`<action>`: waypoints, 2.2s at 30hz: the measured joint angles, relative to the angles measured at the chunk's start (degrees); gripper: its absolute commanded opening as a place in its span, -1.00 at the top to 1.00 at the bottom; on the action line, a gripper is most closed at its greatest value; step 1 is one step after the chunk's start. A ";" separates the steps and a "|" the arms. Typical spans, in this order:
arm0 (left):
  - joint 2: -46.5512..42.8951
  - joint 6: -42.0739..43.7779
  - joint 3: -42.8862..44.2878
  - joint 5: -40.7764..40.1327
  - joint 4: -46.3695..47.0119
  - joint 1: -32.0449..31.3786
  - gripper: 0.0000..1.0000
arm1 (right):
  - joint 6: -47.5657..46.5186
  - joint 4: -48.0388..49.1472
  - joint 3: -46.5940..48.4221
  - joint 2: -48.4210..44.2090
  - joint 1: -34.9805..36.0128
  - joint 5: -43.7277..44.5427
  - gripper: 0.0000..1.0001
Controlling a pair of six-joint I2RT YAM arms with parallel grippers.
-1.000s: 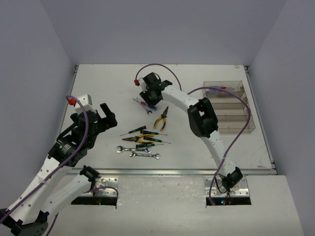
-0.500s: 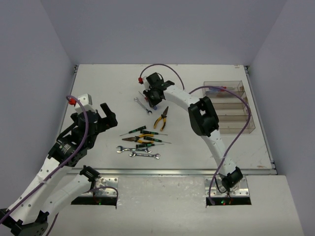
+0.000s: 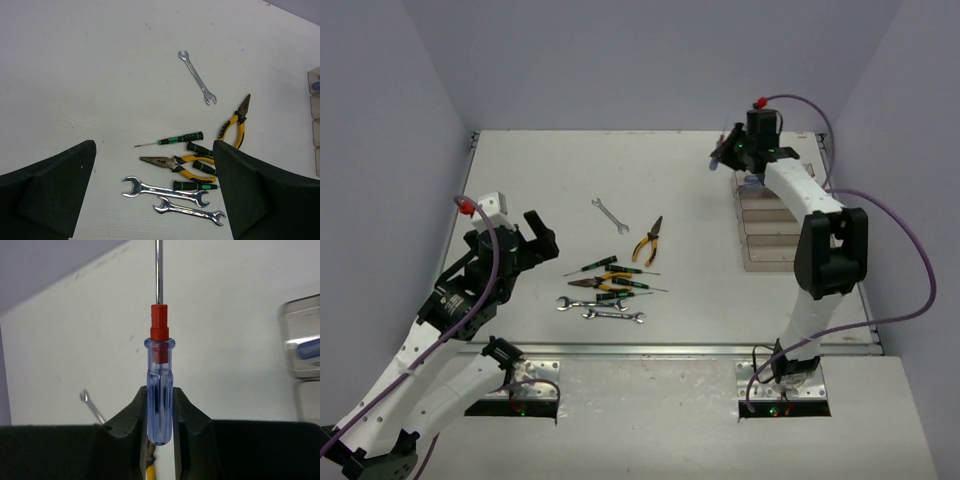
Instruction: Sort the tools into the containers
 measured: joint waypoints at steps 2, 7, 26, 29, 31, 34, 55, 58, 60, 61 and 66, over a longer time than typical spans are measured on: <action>-0.10 0.06 0.00 0.00 0.02 0.00 -1.00 | 7.06 0.81 -1.97 -2.45 -5.32 6.37 1.00; -0.59 0.09 0.00 0.02 0.07 0.00 -1.00 | 24.16 -5.89 -2.16 -2.61 -11.90 19.50 1.00; 1.10 0.13 -0.02 0.87 0.09 0.00 -1.00 | 40.19 -11.37 3.05 7.68 -13.19 25.07 -0.34; 1.20 0.16 -0.04 1.06 0.10 0.00 -1.00 | 38.51 -9.16 3.08 7.67 -13.19 24.18 -0.50; 1.20 0.25 -0.04 1.07 0.09 0.00 -1.00 | 37.39 -7.83 2.98 7.60 -13.19 23.39 -0.56; 1.20 0.28 -0.04 1.04 0.09 0.00 -1.00 | 32.83 -4.57 2.41 6.98 -13.09 19.81 -0.57; 1.55 -0.55 -0.04 -1.74 -0.25 0.31 -1.00 | -2.50 -15.74 -5.03 -1.26 20.42 9.68 -0.93; 1.75 -0.50 -0.04 -1.41 -0.21 0.31 -1.00 | -3.54 -17.14 -5.95 0.11 24.36 10.10 -0.70; 2.02 -0.43 -0.04 -1.21 -0.17 0.31 -1.00 | -5.56 -17.08 -5.78 0.61 27.53 10.66 -0.46; 2.11 -0.39 -0.04 -1.08 -0.17 0.31 -1.00 | -7.34 -16.95 -5.43 0.85 29.82 10.71 -0.27; 1.83 -0.35 -0.04 -0.76 -0.15 0.31 -1.00 | -15.47 -13.56 -5.26 1.06 34.85 6.21 -0.27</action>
